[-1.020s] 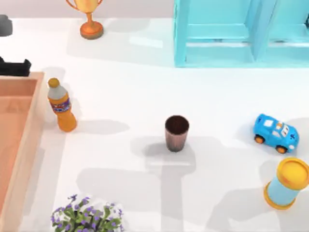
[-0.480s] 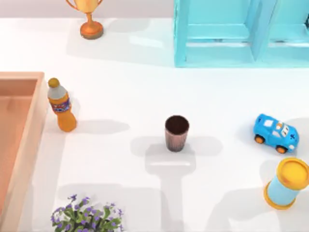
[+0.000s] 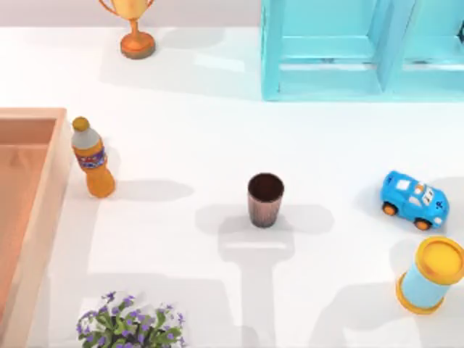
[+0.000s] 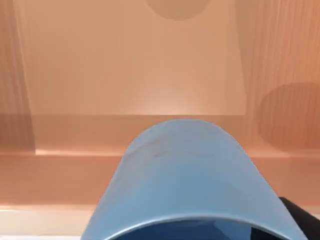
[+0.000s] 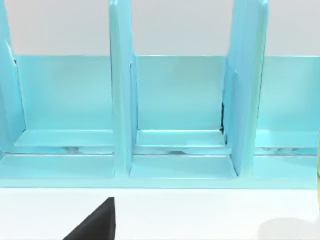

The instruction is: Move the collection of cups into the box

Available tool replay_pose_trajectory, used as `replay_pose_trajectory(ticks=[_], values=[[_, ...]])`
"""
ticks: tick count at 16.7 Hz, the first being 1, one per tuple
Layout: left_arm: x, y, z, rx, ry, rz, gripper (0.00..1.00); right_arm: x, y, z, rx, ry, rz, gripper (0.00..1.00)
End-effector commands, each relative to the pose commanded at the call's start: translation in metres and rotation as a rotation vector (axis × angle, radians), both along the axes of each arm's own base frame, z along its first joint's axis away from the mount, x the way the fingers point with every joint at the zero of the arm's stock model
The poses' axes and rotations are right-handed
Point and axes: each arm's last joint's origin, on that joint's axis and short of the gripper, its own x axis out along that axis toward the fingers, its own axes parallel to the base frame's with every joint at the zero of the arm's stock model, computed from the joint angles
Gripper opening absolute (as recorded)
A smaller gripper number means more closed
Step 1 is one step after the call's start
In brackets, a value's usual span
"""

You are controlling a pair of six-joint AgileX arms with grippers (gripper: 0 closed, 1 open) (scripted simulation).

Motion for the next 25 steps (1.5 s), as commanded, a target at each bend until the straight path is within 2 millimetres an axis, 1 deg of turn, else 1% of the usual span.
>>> replay_pose_trajectory(ticks=[4,6,10,23,24,25], values=[[0.001,0.005,-0.033,0.005,-0.018,0.002,0.0,0.0,0.0,0.0,0.0,0.0,0.0,1.0],[-0.001,0.007,-0.045,0.002,-0.01,0.003,0.0,0.0,0.0,0.0,0.0,0.0,0.0,1.0],[-0.001,0.008,-0.046,0.002,-0.007,0.003,0.0,0.0,0.0,0.0,0.0,0.0,0.0,1.0],[-0.001,0.008,-0.046,0.002,-0.007,0.003,0.98,0.0,0.0,0.0,0.0,0.0,0.0,1.0],[-0.001,0.008,-0.046,0.002,-0.007,0.003,1.0,0.0,0.0,0.0,0.0,0.0,0.0,1.0],[-0.001,0.008,-0.046,0.002,-0.007,0.003,1.0,0.0,0.0,0.0,0.0,0.0,0.0,1.0]])
